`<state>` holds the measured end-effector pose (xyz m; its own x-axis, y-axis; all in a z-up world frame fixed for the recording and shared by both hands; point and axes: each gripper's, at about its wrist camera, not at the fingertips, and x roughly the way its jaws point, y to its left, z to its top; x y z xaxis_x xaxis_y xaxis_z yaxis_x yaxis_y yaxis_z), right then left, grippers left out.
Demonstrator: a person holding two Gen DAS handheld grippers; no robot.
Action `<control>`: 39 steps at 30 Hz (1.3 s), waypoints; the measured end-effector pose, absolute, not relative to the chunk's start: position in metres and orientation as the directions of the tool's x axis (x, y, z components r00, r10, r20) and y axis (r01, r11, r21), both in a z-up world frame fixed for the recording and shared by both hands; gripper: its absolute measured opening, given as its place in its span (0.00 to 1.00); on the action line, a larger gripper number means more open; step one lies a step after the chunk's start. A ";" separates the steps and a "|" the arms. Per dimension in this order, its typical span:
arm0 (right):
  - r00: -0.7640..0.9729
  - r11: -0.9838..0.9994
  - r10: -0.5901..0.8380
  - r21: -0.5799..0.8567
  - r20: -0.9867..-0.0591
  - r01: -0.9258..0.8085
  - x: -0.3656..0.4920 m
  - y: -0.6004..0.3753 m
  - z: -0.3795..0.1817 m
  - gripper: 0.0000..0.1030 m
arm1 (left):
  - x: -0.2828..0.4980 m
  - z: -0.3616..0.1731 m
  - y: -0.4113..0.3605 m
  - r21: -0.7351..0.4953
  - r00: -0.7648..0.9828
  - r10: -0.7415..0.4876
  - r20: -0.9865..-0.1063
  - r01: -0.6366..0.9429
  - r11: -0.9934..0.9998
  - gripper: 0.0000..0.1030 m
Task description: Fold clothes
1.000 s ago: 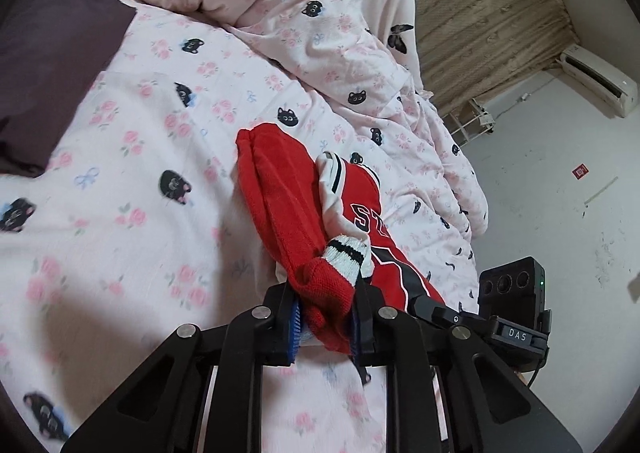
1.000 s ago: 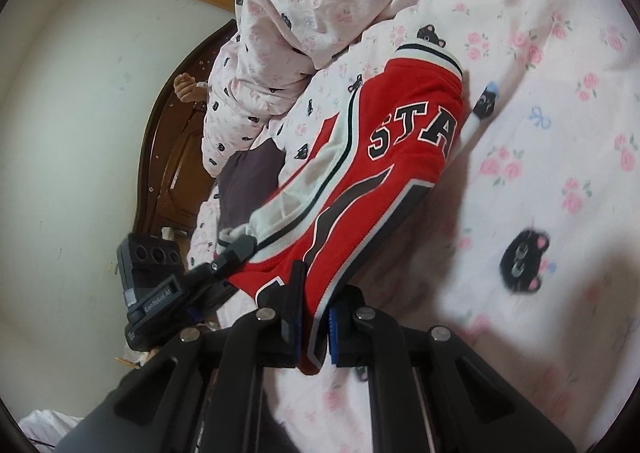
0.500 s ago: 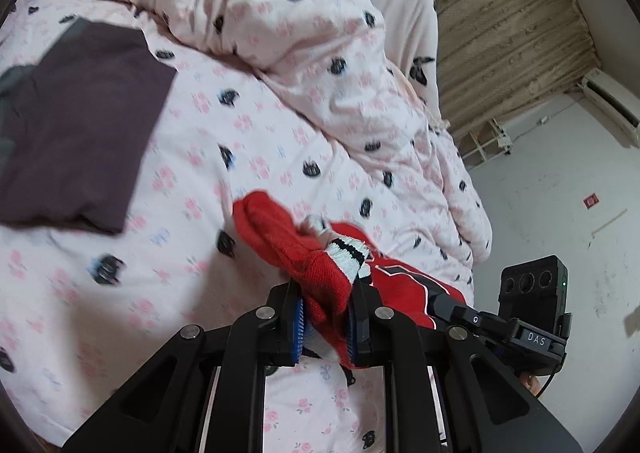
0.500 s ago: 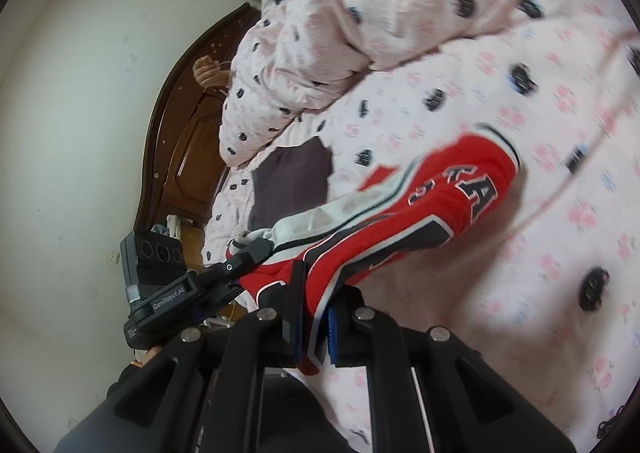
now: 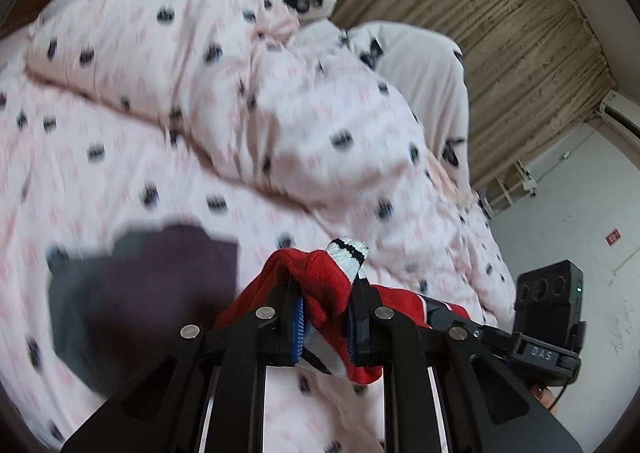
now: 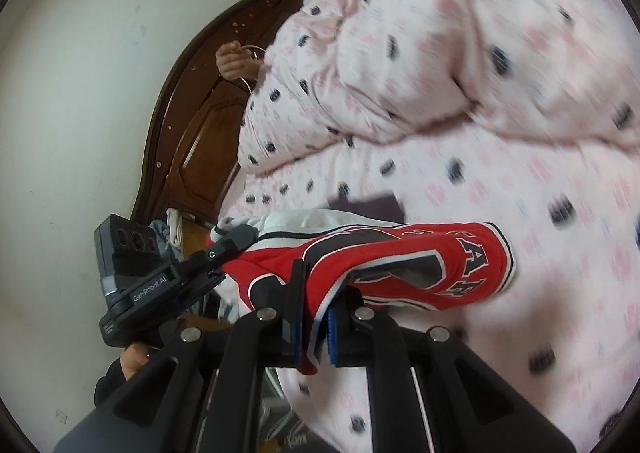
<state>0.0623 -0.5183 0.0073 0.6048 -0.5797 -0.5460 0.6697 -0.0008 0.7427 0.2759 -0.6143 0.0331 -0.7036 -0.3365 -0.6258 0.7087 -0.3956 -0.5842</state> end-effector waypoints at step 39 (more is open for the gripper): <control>0.647 0.152 -0.392 0.648 -0.654 0.746 0.203 -0.540 -0.148 0.09 | 0.412 -0.131 -0.546 -0.499 -0.553 -0.506 -0.662 0.829 -0.253 0.20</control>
<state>0.2028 -0.5399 -0.1479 0.6473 -0.3916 -0.6539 0.7464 0.1518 0.6480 0.4116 -0.5458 -0.1305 -0.5529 -0.5063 -0.6618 0.8289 -0.2528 -0.4991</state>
